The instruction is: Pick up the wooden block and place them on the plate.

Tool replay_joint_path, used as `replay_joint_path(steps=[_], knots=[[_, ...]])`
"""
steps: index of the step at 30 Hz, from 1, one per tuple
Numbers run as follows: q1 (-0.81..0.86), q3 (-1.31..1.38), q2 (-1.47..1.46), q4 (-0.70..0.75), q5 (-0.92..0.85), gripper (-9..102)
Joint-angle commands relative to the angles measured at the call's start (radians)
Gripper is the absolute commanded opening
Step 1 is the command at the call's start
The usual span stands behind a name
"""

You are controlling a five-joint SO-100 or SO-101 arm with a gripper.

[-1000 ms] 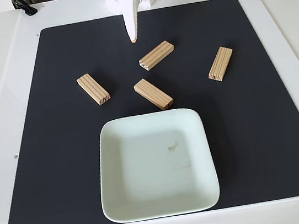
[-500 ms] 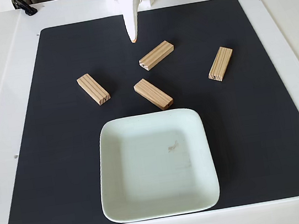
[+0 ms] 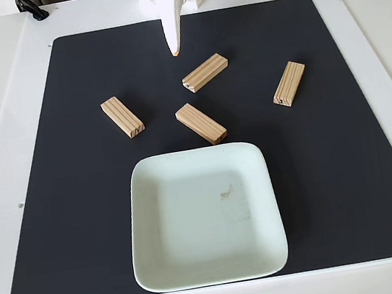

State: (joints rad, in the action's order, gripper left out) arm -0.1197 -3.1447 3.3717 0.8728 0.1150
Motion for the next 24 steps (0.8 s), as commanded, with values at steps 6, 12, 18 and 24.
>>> replay_joint_path(steps=[6,12,18,24], knots=[[0.0,0.015,-0.003,-0.005,0.003,0],[0.0,0.015,-0.003,-0.005,0.003,0],[0.0,0.015,-0.003,-0.005,0.006,0],[0.003,0.026,-0.006,0.002,0.008,0]])
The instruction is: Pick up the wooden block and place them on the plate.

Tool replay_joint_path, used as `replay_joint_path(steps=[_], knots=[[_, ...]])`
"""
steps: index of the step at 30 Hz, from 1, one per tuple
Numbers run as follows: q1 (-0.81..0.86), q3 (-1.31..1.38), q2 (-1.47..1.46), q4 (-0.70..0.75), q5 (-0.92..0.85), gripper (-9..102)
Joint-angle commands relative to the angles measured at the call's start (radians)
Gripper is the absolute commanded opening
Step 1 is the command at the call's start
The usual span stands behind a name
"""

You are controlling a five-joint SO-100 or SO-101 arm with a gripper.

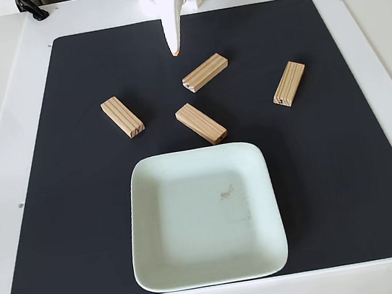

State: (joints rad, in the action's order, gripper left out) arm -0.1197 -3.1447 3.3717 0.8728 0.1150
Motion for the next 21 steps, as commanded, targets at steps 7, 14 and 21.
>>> replay_joint_path(steps=[7,14,21], knots=[[0.008,0.189,-0.112,0.008,0.023,-1],[0.025,0.719,-0.598,0.034,0.229,-1],[0.12,1.42,-1.086,0.465,0.4,-1]])
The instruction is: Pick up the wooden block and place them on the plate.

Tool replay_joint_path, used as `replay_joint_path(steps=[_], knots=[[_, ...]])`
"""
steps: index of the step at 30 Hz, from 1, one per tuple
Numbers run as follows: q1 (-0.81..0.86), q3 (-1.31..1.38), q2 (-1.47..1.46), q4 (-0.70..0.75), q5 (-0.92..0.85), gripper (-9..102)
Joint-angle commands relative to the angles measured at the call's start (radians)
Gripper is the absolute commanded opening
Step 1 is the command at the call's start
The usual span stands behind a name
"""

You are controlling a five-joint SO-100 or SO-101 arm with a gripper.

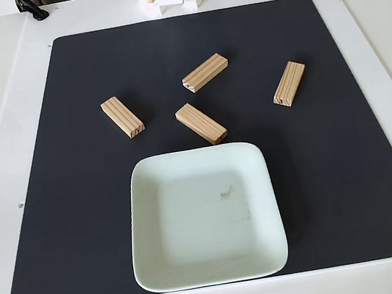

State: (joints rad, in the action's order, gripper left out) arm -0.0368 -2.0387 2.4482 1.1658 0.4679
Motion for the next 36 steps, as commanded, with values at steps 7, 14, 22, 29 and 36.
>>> replay_joint_path(steps=[7,14,22,29,36], knots=[[0.126,0.583,-0.509,0.397,0.179,-1],[0.192,0.595,-0.719,0.387,0.184,-1],[0.241,0.575,-0.867,0.181,0.184,-1],[0.29,0.43,-0.902,0.046,0.186,0],[0.301,0.376,-0.913,0.041,0.173,5]])
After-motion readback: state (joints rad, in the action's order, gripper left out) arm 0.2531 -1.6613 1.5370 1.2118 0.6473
